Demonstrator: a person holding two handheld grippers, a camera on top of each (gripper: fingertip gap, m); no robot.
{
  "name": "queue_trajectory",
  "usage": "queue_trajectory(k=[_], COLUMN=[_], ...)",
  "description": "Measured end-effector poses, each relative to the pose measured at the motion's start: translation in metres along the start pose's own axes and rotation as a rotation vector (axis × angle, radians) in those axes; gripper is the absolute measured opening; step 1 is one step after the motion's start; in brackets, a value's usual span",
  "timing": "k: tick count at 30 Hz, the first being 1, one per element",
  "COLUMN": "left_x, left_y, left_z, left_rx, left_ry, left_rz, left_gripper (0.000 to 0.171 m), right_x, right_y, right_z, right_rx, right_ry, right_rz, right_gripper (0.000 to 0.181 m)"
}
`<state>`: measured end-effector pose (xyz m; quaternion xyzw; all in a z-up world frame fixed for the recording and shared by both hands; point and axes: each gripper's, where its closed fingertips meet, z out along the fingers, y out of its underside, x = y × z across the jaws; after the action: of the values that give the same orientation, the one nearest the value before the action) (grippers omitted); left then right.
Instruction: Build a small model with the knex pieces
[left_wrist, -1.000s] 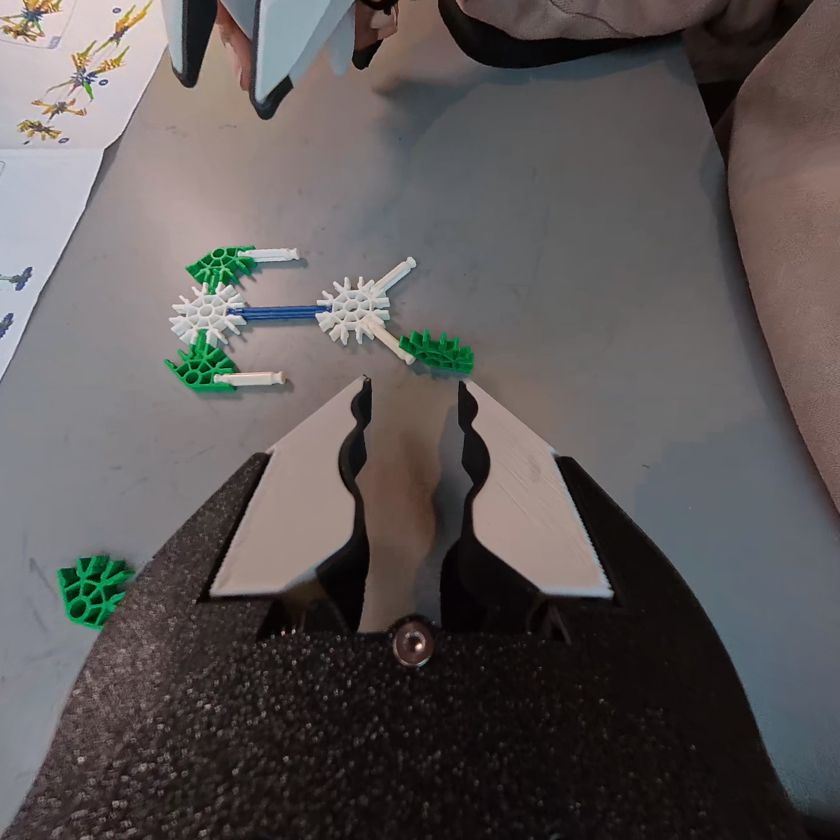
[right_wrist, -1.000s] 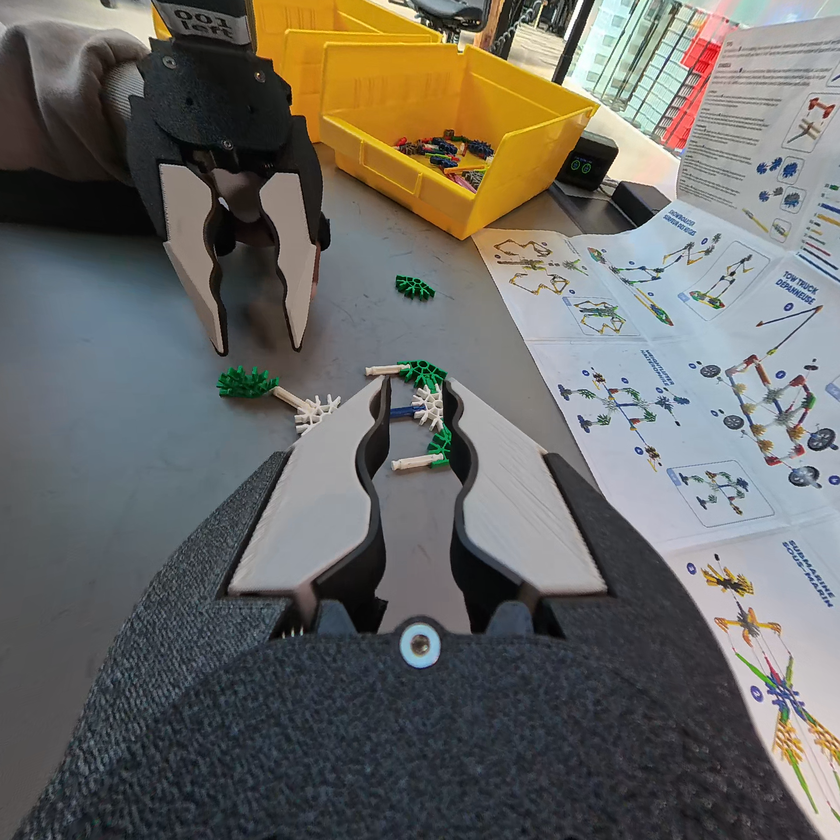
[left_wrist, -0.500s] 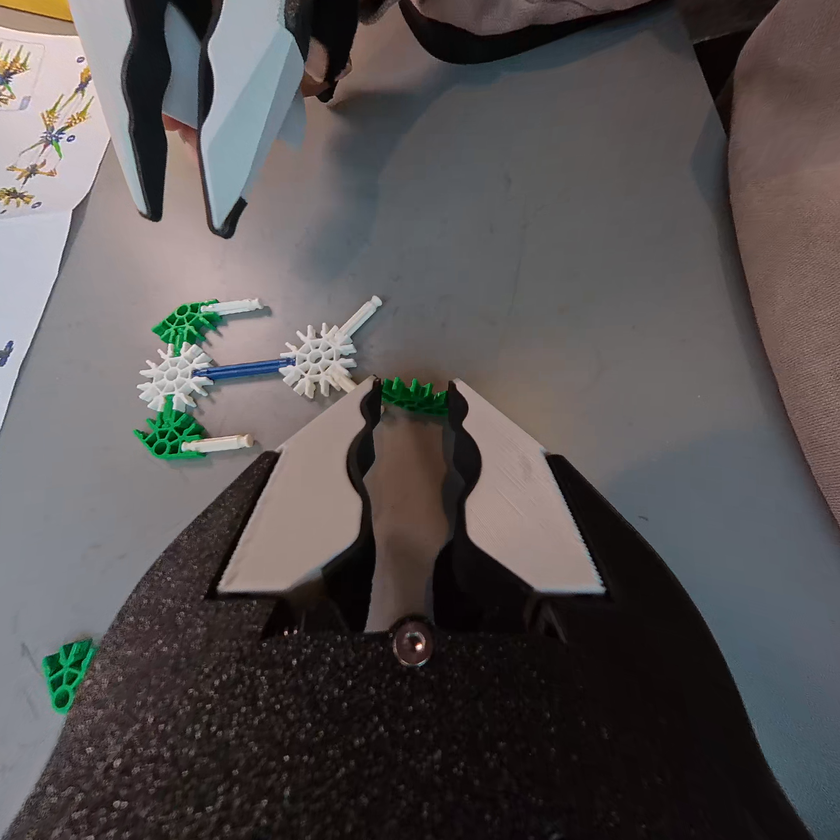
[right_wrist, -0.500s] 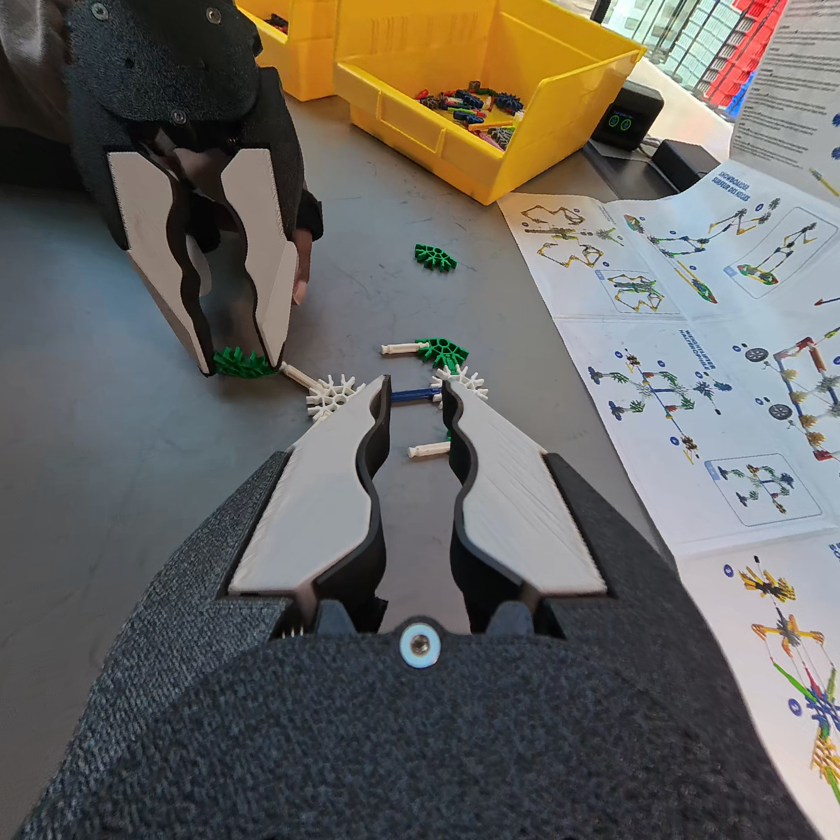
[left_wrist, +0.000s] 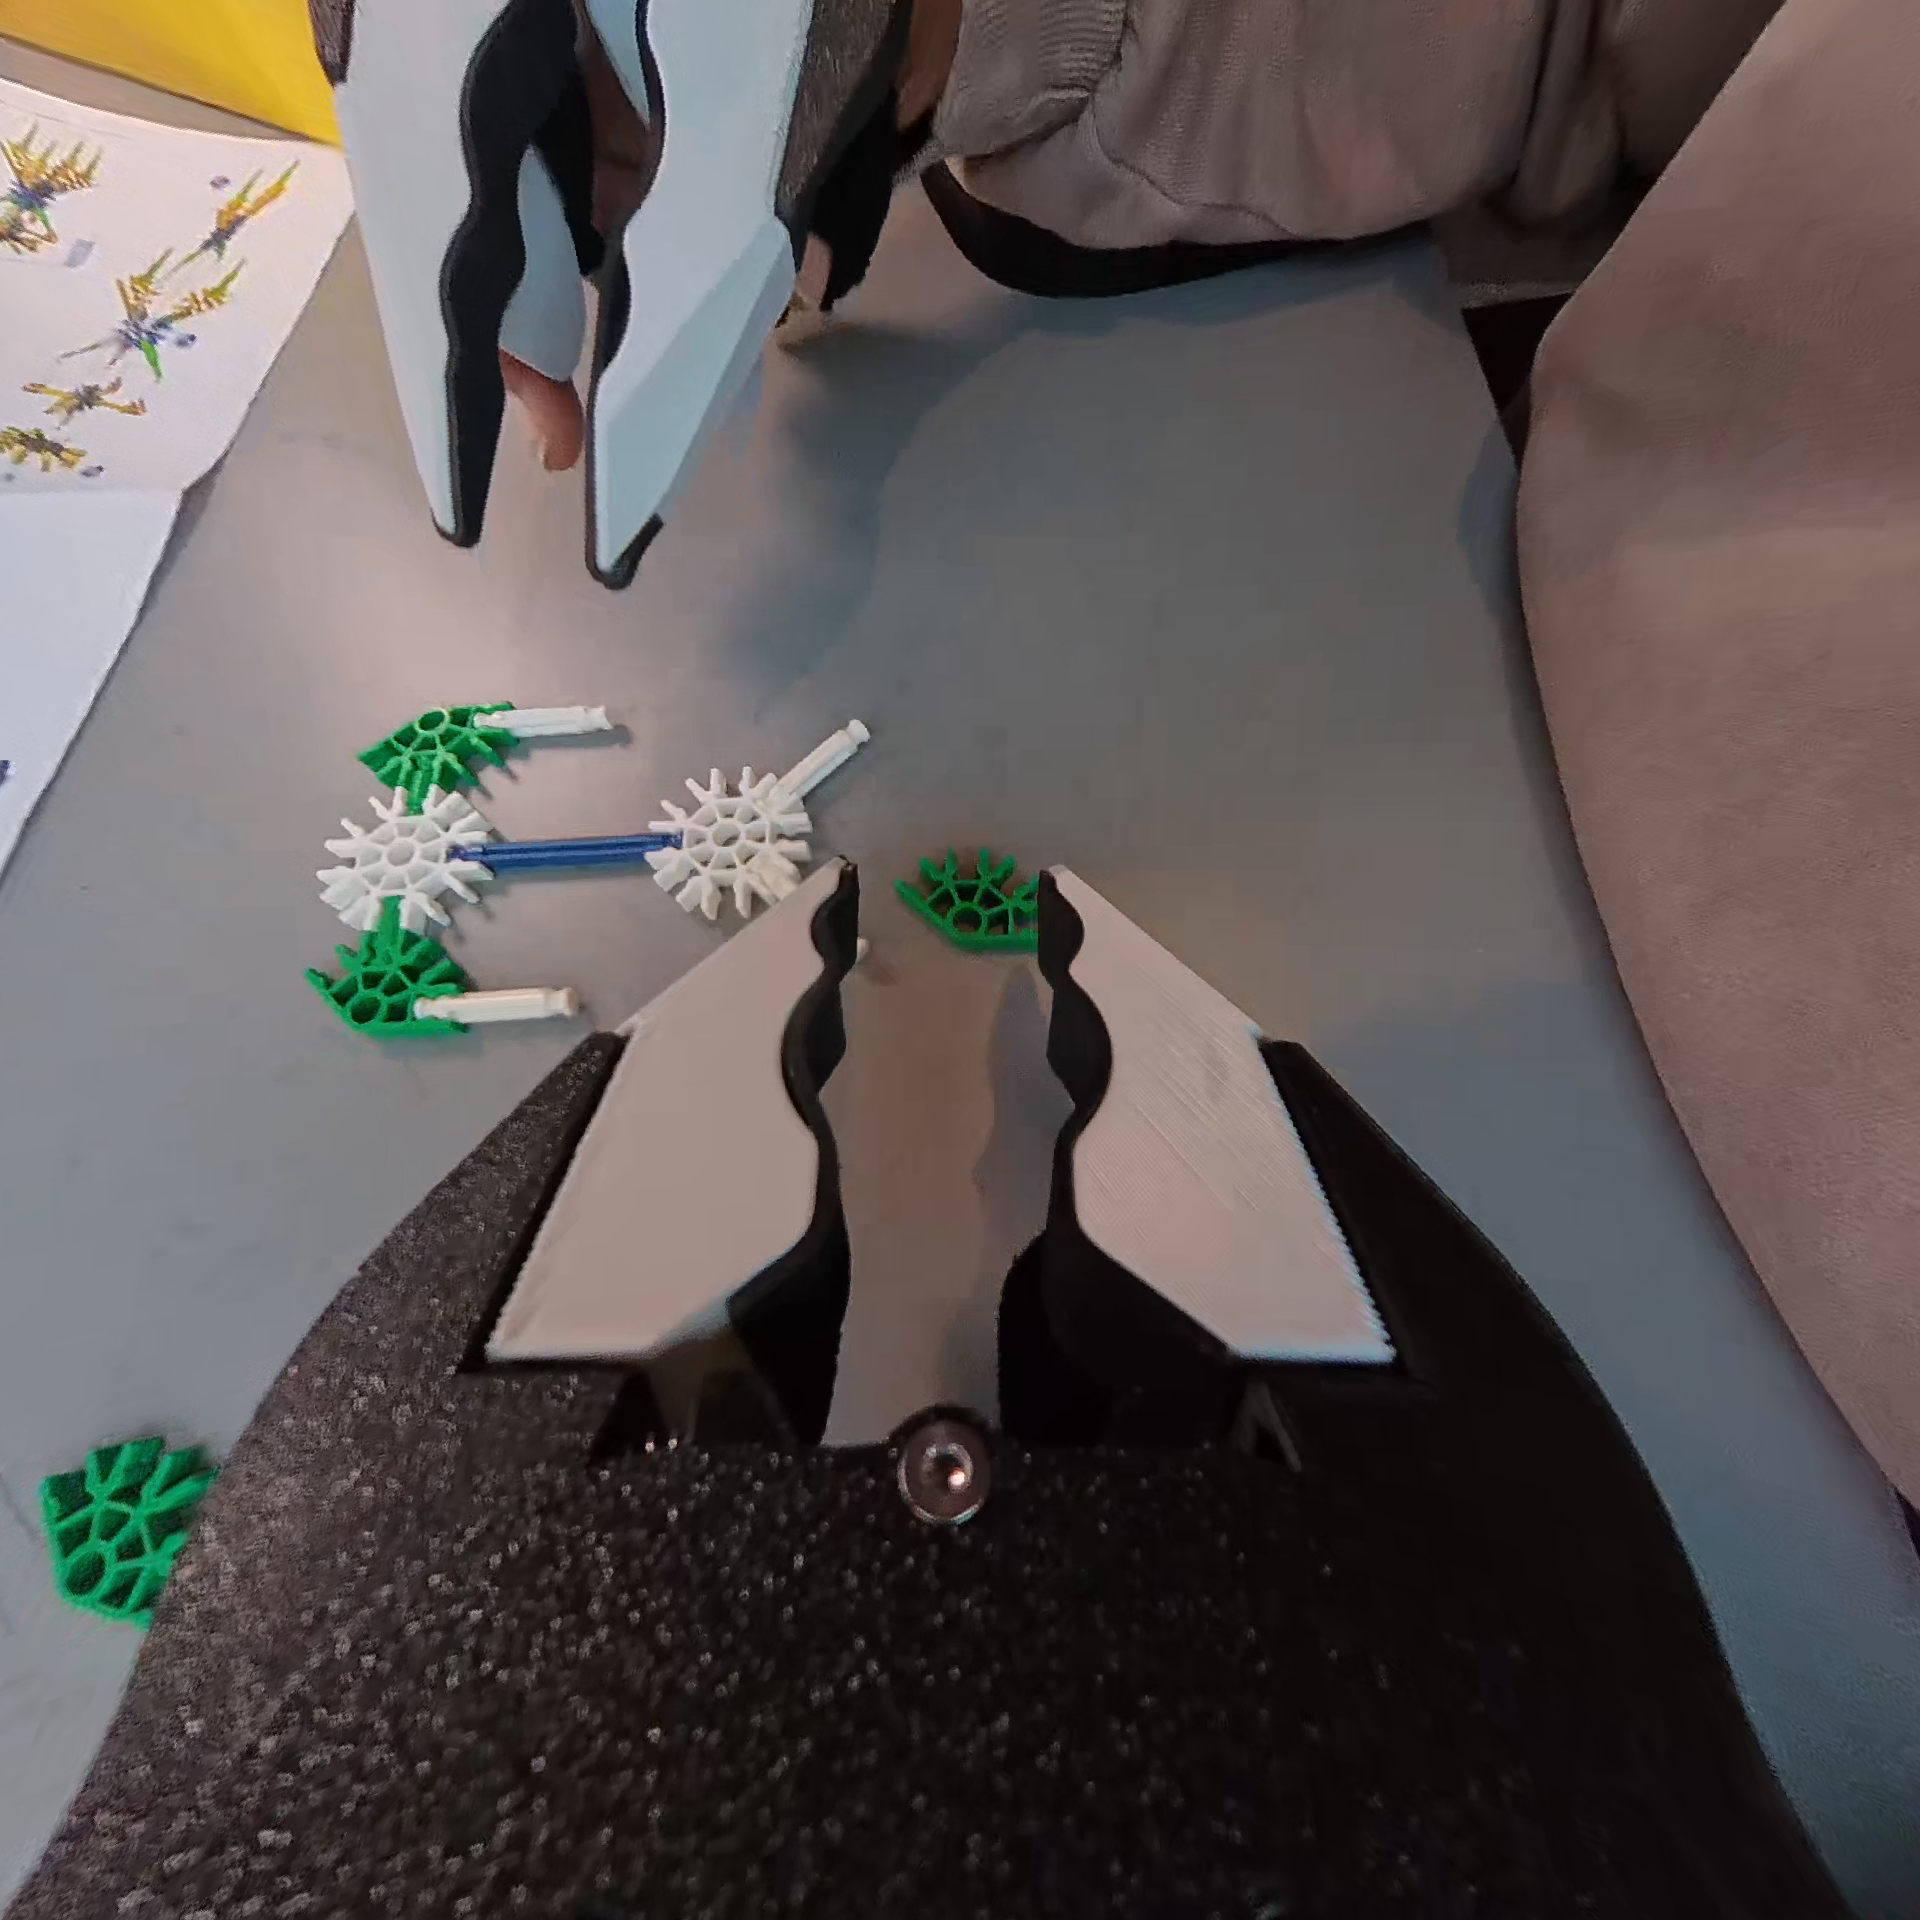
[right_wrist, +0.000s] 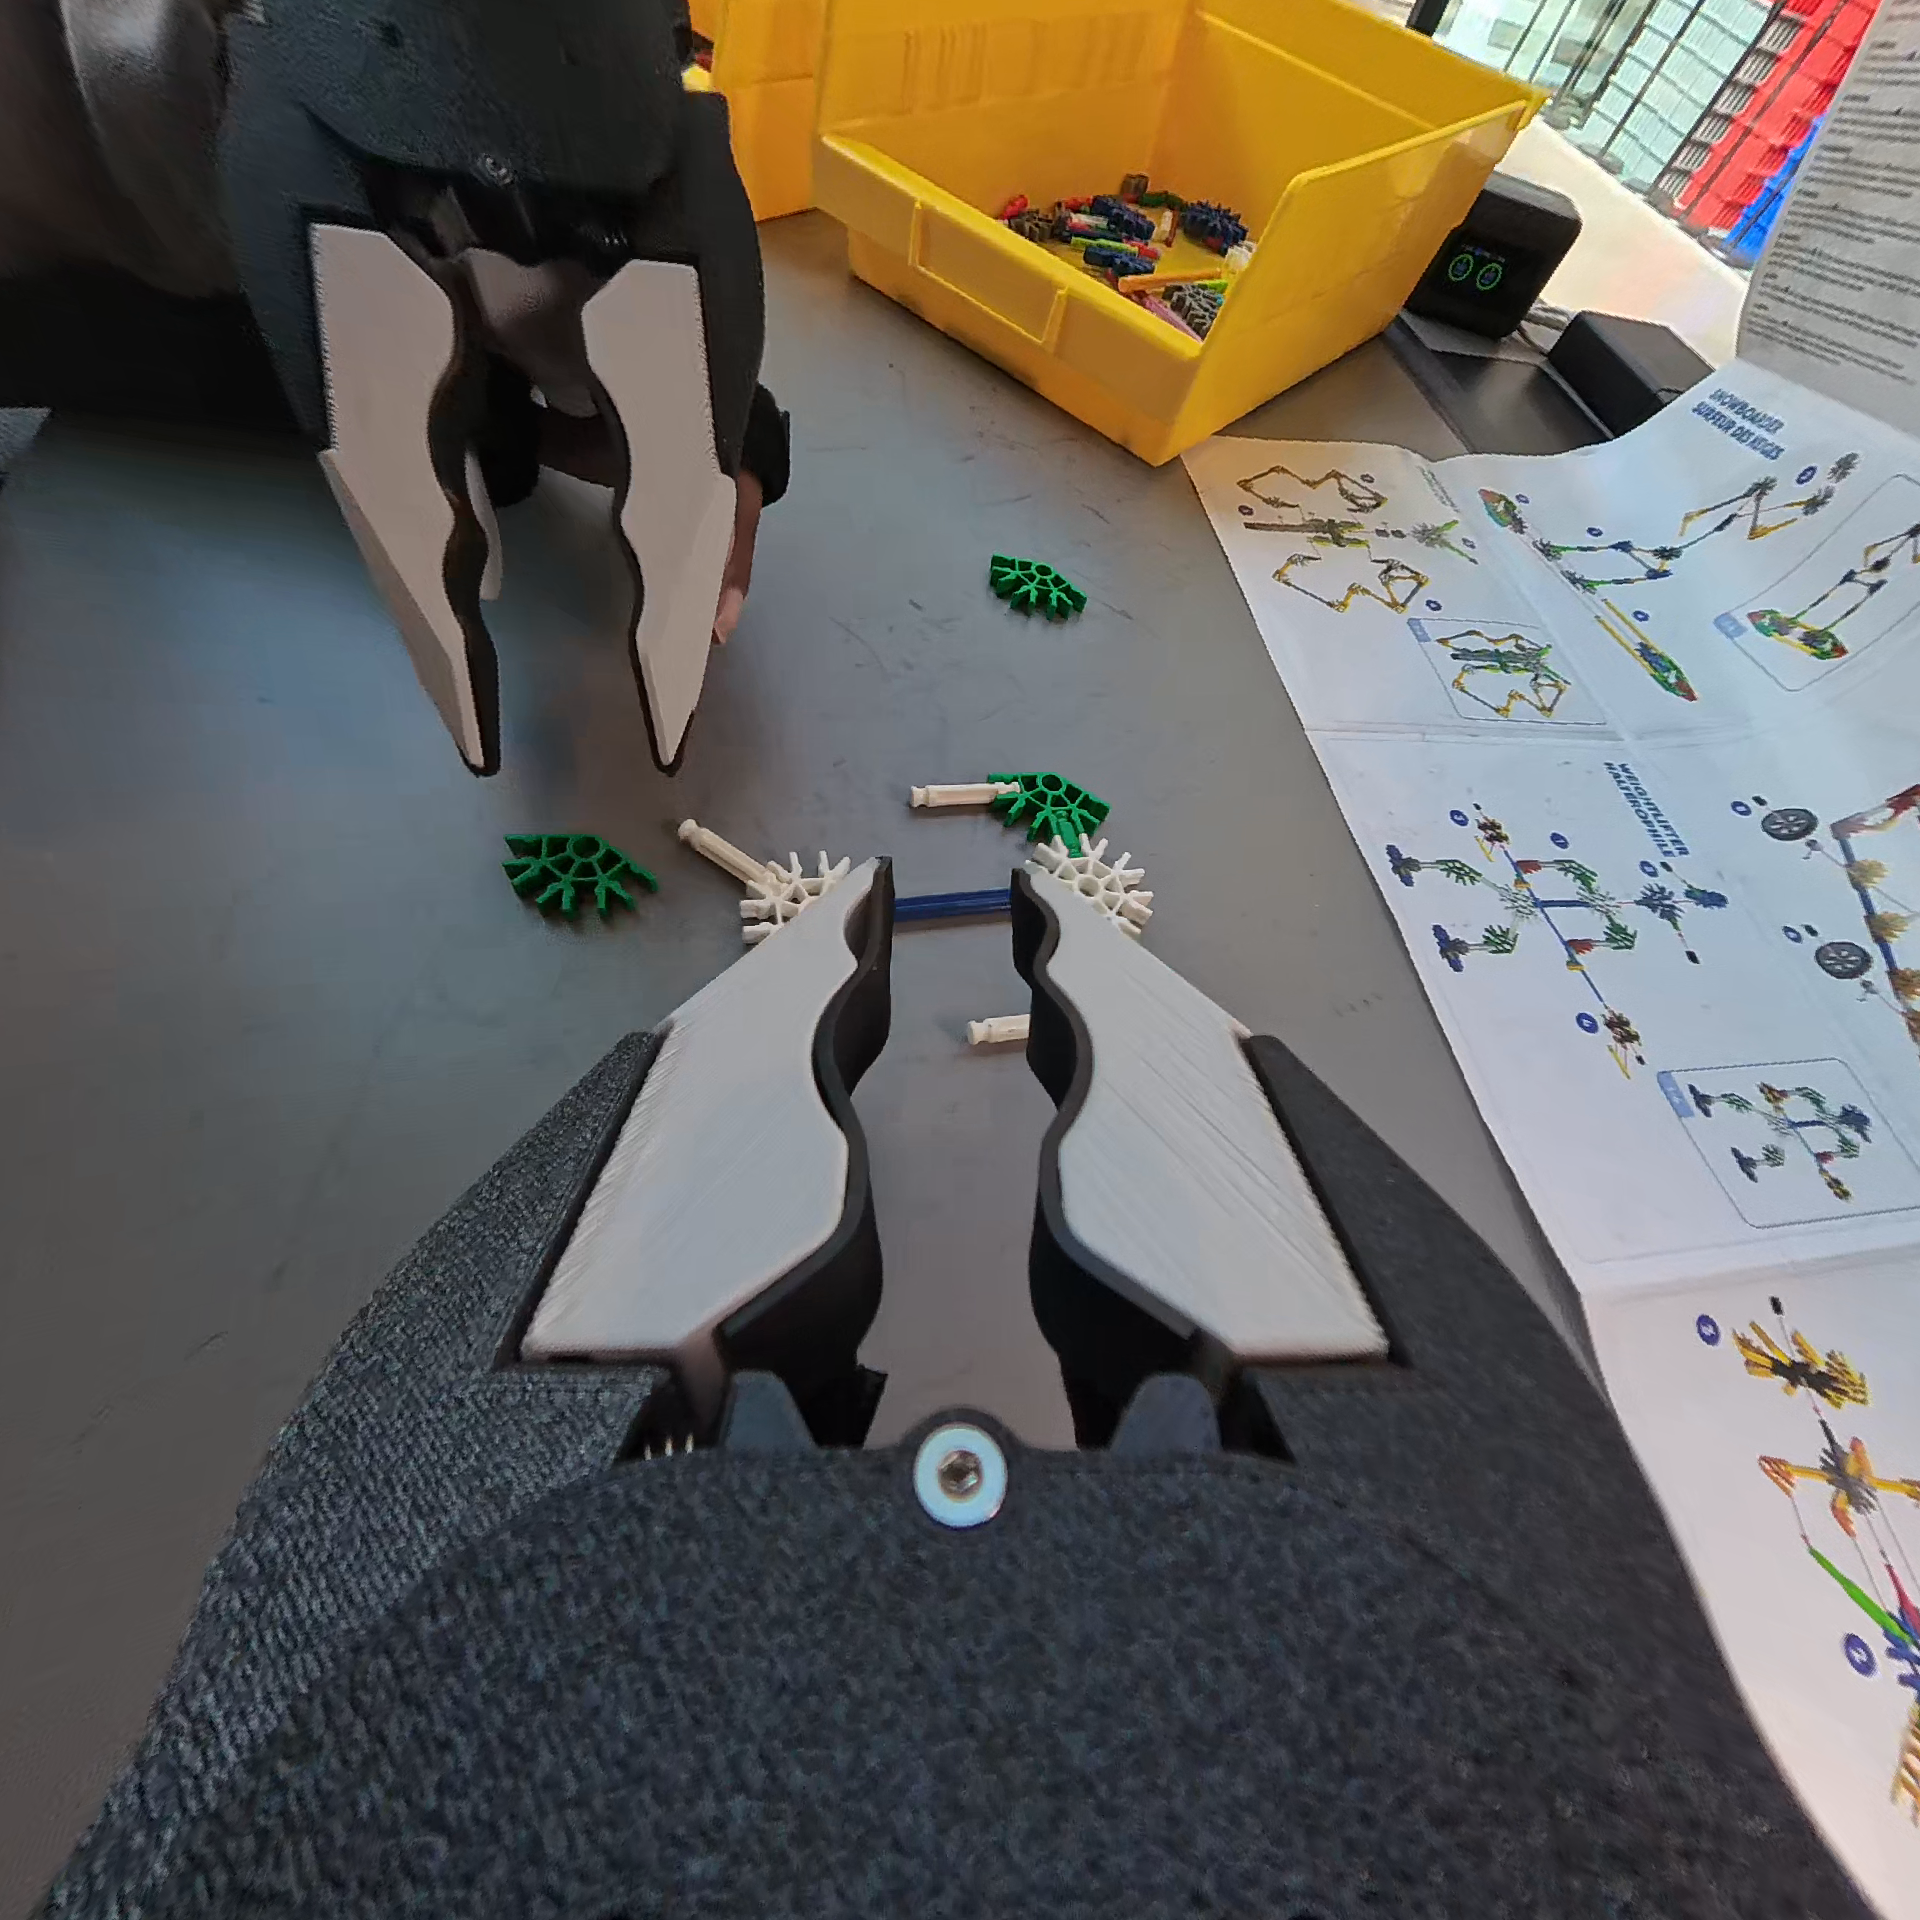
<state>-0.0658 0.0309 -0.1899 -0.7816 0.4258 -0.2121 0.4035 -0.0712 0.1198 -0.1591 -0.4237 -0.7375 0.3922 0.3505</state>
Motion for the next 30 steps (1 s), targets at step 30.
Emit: queue_trajectory(k=[30], left_x=[-0.016], left_y=[0.021], left_z=[-0.01], left_rx=[-0.126], left_ry=[-0.107], left_rz=[-0.142], left_gripper=[0.019], right_x=[-0.03], right_y=[0.022], right_z=[0.007], right_rx=[-0.13], right_ry=[-0.149], right_rz=[-0.016], right_gripper=[0.023])
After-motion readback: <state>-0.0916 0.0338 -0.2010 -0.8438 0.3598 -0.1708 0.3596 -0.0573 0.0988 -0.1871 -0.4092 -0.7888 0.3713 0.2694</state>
